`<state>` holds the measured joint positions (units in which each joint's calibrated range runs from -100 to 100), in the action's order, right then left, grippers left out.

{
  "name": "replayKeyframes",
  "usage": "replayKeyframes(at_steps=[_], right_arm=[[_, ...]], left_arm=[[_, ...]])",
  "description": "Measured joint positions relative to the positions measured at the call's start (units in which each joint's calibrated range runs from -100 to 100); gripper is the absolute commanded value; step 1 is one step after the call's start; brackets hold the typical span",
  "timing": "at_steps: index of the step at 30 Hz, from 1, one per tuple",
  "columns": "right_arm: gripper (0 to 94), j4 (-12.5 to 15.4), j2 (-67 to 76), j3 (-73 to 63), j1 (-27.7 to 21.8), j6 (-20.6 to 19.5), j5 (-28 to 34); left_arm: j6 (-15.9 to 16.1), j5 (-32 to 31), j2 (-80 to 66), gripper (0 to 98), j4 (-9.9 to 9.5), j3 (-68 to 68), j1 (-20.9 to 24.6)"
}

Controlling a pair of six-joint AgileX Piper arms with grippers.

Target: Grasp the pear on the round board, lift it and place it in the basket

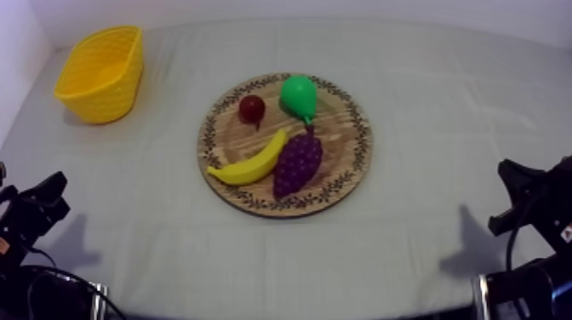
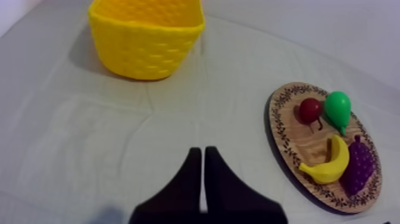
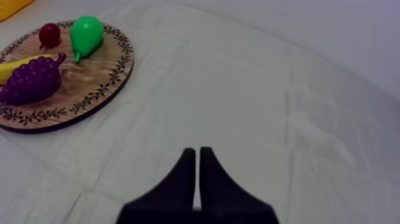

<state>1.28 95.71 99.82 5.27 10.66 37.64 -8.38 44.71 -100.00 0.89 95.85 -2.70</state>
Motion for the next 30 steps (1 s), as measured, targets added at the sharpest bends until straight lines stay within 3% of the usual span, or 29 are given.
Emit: replayKeyframes(at_steps=[18, 25, 30], right_arm=[[0.4, 0.0, 0.0, 0.0, 0.0, 0.06, 0.0], [0.4, 0.0, 0.0, 0.0, 0.0, 0.06, 0.0], [0.4, 0.0, 0.0, 0.0, 0.0, 0.03, 0.0]], left_arm=[[0.4, 0.0, 0.0, 0.1, 0.0, 0.0, -0.22], [4.46, 0.0, 0.0, 0.1, -0.05, -0.24, -2.08], [3.36, -0.21, 0.0, 0.0, 0.93, -0.46, -4.79]])
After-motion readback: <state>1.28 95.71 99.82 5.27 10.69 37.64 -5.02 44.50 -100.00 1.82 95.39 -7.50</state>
